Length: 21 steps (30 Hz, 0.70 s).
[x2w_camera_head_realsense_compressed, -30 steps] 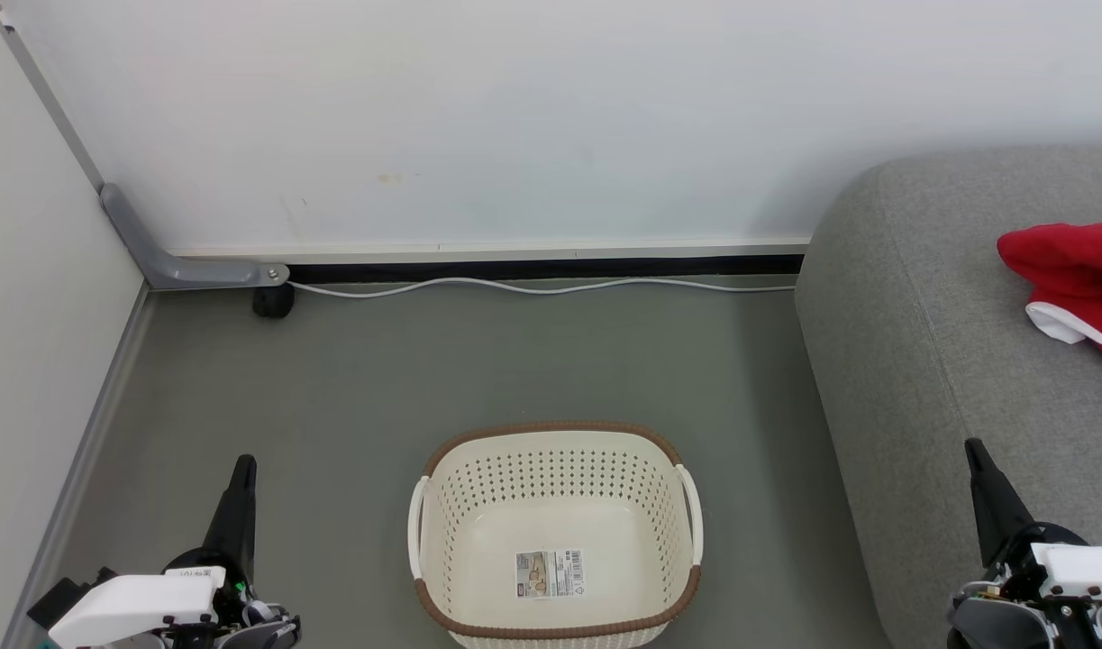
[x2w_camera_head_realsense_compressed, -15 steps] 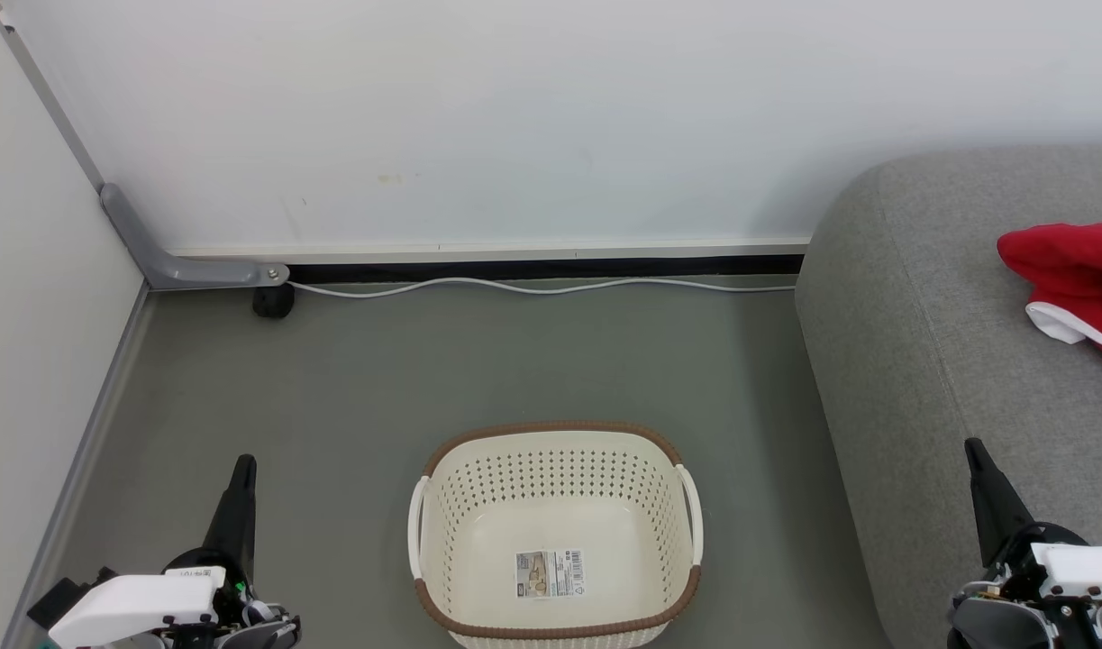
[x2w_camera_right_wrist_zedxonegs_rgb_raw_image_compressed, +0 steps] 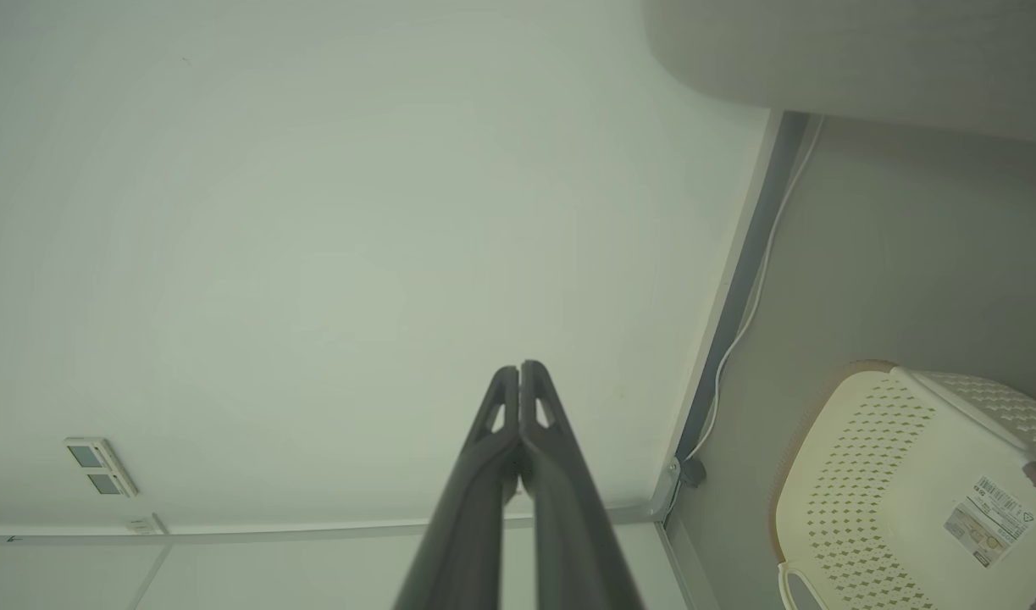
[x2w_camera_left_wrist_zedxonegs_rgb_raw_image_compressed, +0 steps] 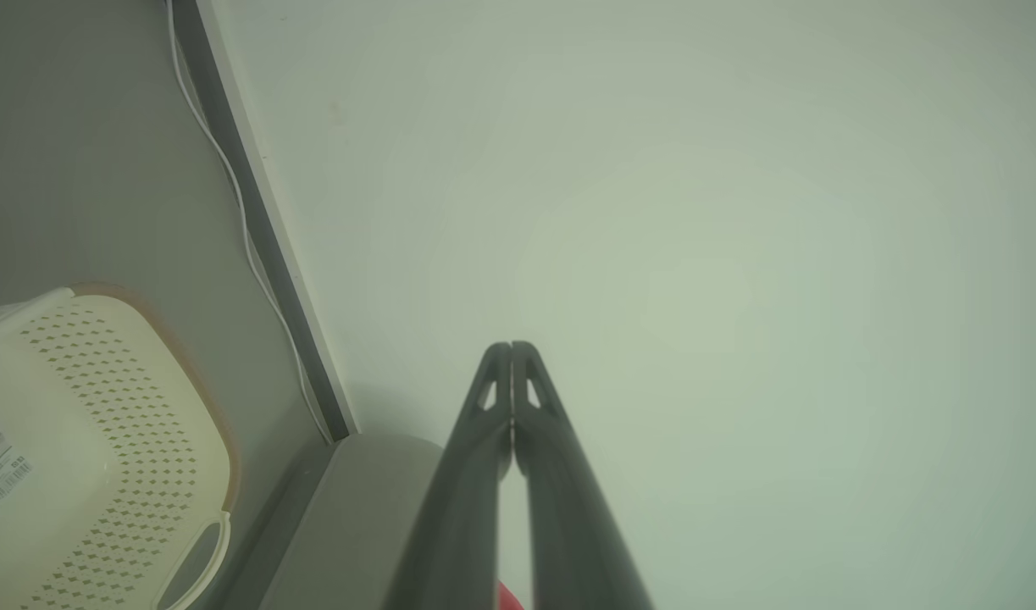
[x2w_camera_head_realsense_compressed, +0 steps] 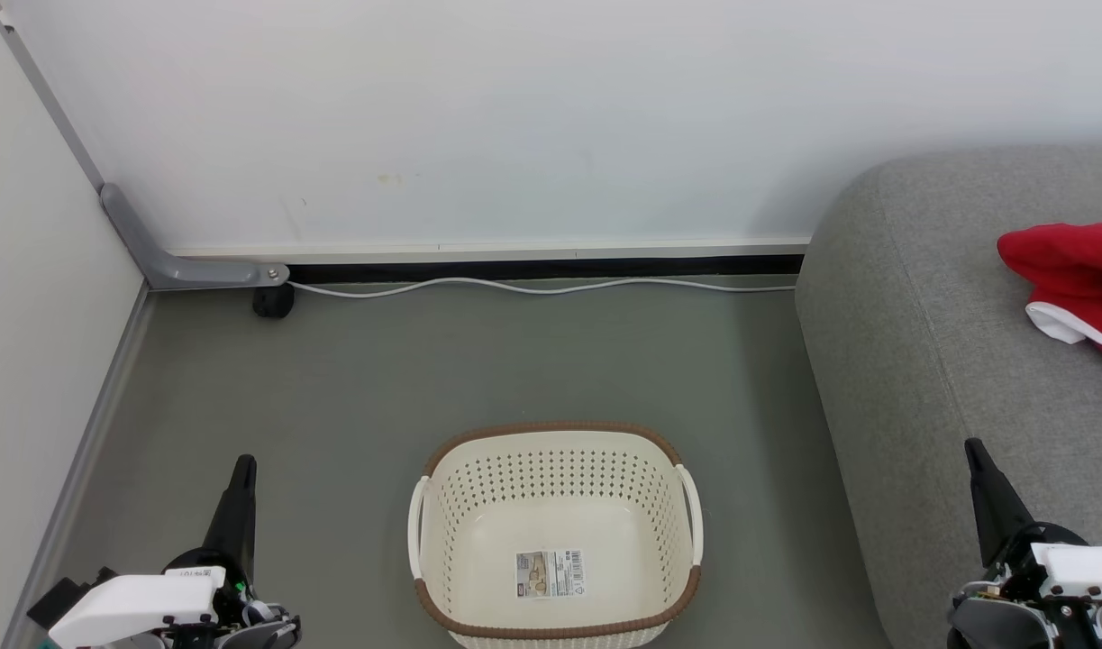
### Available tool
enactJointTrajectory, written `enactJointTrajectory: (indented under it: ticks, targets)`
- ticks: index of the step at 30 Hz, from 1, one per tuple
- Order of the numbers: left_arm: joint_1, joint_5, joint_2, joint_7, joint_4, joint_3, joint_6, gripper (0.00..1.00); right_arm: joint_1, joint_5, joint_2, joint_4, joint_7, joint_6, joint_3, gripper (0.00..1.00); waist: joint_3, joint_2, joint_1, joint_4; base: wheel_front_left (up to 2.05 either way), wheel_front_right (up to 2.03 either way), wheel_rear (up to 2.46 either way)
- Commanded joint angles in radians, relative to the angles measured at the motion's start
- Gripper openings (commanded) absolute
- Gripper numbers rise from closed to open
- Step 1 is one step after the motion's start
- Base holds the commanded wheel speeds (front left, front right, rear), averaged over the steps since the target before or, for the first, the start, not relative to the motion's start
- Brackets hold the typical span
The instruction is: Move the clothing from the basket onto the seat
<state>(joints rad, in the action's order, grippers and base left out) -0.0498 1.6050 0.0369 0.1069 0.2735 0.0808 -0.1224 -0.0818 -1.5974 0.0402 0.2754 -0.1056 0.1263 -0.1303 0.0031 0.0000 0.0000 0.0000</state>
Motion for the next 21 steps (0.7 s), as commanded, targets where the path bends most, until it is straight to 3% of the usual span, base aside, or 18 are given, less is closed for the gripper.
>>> enactJointTrajectory:
  ticks: [1, 21]
  targets:
    - [-0.058, 0.004, 0.013, 0.006, -0.028, 0.033, -0.008, 0.0, -0.026, -0.011, 0.01, -0.031, -0.008, 0.004, 0.017, 0.0, 0.0, 0.0, 0.0, 0.0, 0.0, 0.0, 0.0]
    - [-0.058, 0.004, 0.013, 0.006, -0.028, 0.033, -0.008, 0.0, -0.026, -0.011, 0.01, -0.031, -0.008, 0.004, 0.017, 0.0, 0.0, 0.0, 0.0, 0.0, 0.0, 0.0, 0.0]
